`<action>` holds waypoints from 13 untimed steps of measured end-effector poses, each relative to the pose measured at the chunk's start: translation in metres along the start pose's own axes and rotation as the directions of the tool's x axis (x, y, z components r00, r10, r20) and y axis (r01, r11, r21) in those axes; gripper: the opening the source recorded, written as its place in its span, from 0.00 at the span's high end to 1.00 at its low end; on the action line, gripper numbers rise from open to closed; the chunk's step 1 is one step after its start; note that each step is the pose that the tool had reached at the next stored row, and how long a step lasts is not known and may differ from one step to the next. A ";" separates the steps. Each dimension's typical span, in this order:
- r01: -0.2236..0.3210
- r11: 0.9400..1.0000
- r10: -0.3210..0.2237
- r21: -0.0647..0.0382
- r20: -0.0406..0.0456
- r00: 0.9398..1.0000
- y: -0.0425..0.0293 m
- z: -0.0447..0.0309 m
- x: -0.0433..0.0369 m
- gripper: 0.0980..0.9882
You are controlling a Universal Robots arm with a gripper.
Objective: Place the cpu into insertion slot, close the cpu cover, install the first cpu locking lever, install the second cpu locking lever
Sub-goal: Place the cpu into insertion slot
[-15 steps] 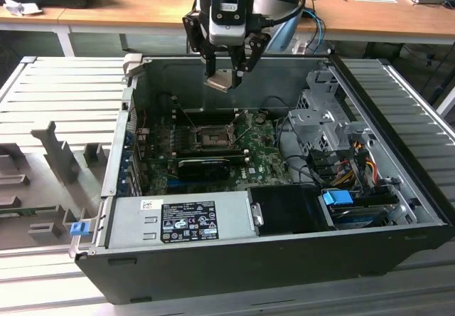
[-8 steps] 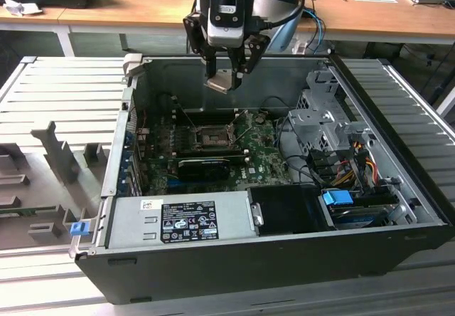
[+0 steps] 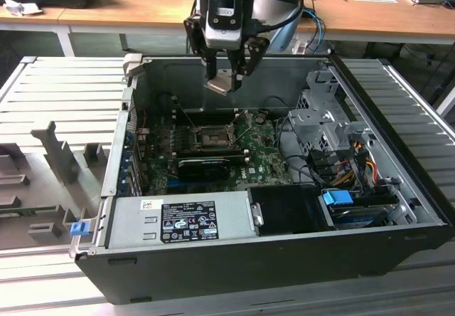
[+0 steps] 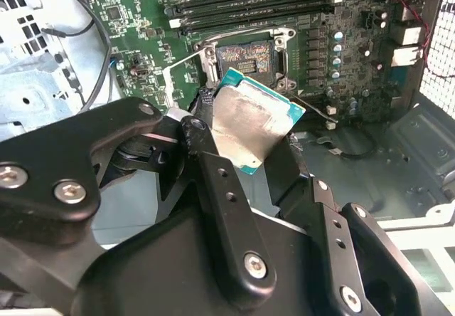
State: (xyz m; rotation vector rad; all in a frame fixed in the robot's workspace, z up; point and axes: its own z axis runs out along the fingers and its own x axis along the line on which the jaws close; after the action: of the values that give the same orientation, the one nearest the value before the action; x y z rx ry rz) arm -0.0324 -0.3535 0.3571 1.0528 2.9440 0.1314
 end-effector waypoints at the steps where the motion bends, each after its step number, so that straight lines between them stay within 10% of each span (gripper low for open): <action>1: -0.009 1.000 0.009 0.000 0.001 1.000 0.0000 0.0001 0.0000 0.52; 13: -0.140 0.990 0.140 -0.003 0.012 0.990 -0.0001 0.0017 0.0000 0.52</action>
State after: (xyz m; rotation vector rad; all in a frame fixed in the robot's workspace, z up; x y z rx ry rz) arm -0.0324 -0.3535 0.3555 1.2548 2.8574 0.1292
